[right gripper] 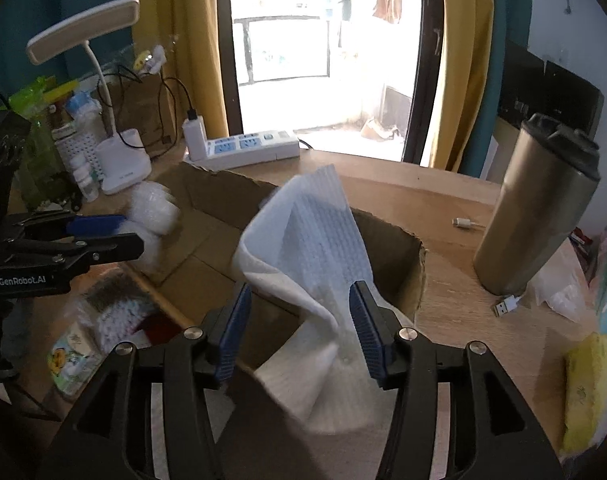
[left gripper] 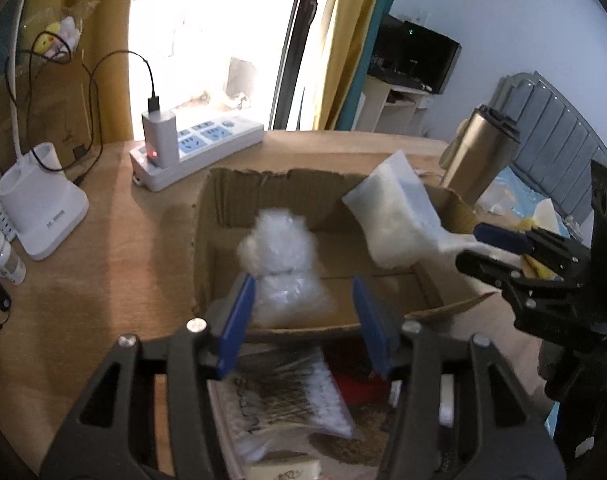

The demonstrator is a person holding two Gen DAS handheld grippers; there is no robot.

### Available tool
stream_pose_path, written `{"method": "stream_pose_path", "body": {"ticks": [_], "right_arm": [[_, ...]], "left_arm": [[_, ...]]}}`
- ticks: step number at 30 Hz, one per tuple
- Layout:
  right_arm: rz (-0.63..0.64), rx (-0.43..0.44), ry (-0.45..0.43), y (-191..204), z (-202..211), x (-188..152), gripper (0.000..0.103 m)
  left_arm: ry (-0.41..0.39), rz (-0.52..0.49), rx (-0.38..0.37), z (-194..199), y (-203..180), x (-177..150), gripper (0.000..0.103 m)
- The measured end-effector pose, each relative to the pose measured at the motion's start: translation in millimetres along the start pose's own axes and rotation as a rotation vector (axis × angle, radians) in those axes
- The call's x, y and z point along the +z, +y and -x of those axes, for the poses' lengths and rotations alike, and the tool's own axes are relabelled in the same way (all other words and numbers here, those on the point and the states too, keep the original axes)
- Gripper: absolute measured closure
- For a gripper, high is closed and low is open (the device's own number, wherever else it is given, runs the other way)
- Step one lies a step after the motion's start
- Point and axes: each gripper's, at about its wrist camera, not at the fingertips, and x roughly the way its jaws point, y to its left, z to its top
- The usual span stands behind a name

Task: Organize soft objects
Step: 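Lower bubble wrap into the box with left tool while right tool lowers towel in, then open both tools and withdraw them from the box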

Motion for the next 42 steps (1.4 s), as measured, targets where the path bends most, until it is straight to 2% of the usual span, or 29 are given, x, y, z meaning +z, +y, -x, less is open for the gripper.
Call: {"method": "stream_pose_path", "body": {"ticks": [14, 17, 21, 42], "right_arm": [[0.010, -0.013, -0.064, 19, 46, -5, 0.049], [0.010, -0.014, -0.077, 23, 54, -6, 0.049], [0.017, -0.017, -0.090, 30, 64, -7, 0.049], [0.038, -0.015, -0.111, 61, 96, -27, 0.049]], "left_arm": [[-0.093, -0.025, 0.010, 49, -10, -10, 0.047], [-0.118, -0.034, 0.014, 60, -13, -13, 0.041], [-0.151, -0.048, 0.022, 75, -15, -19, 0.039], [-0.189, -0.032, 0.037, 115, -5, -55, 0.038]]}}
